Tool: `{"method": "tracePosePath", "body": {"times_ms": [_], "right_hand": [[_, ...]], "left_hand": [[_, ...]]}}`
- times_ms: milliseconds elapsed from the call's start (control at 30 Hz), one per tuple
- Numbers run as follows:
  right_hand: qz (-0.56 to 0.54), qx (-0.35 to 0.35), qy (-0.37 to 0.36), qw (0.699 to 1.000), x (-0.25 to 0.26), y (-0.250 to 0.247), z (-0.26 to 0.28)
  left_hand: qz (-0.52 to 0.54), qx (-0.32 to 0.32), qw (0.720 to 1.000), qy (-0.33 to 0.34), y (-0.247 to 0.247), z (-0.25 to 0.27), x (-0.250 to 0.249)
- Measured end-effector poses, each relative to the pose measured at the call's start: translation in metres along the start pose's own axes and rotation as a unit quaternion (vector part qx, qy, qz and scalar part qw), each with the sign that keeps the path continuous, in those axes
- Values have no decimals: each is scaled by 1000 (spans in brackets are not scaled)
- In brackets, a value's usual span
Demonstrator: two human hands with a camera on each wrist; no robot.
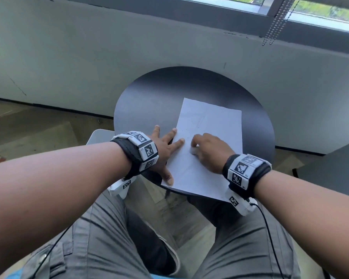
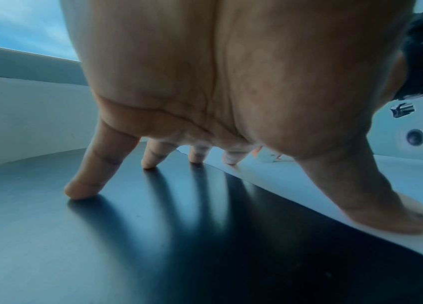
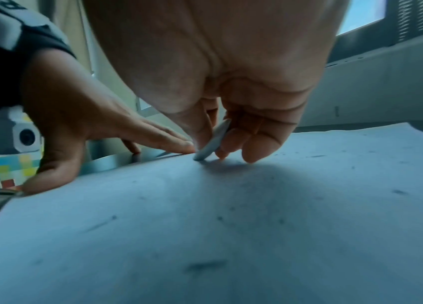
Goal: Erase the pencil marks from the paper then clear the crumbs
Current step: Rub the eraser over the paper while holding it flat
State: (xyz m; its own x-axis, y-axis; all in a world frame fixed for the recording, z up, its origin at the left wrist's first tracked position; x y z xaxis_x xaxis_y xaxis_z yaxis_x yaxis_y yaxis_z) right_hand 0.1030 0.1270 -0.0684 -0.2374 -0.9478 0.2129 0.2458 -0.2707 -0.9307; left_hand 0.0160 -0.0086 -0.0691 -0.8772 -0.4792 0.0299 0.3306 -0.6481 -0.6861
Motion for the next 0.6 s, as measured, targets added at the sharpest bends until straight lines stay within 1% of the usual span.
{"method": "tracePosePath", "body": {"times_ms": [33, 67, 100, 167, 200, 233, 300, 367, 400, 533, 600], "right_hand": [[5, -2, 1, 1000, 0, -1, 4], [21, 5, -25, 999, 6, 2, 11], [36, 21, -67, 997, 17, 8, 21], [66, 76, -152, 983, 38, 20, 42], [71, 93, -169, 979, 39, 22, 45], [60, 97, -157, 981, 33, 20, 41], [-15, 86, -74, 993, 11, 11, 26], [-84, 63, 9, 994, -8, 6, 17], [-100, 52, 30, 993, -13, 7, 13], [-93, 27, 52, 994, -11, 9, 10], [-91, 20, 42, 995, -7, 9, 15]], "left_hand": [[0, -1, 1000, 0, 0, 0, 0], [2, -1, 1000, 0, 0, 0, 1], [2, 1, 1000, -1, 0, 0, 1], [-4, 1, 1000, -1, 0, -1, 0], [-6, 0, 1000, 0, 0, -1, 0], [-6, -1, 1000, 2, 0, -1, -1], [0, -8, 1000, 6, -1, -1, 0], [8, -24, 1000, 12, -2, -3, 4], [13, -32, 999, 18, -2, -4, 6], [-1, -44, 998, 44, 1, -8, 12], [0, -46, 998, 42, 4, -9, 13]]}}
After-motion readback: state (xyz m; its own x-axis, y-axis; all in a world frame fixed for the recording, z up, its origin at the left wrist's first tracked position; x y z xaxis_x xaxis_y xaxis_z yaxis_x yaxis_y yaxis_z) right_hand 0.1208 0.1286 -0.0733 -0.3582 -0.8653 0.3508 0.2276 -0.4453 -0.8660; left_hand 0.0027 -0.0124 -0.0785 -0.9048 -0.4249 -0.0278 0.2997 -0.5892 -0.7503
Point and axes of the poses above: each hand's wrist, its own z-axis away from the middle knuckle, its own y-axis out of the palm, x = y × z, the point moved 4 cm from there along -z, towards the middle knuckle, and after that the axes turned 7 degrees about x, right-handed, at the moved point
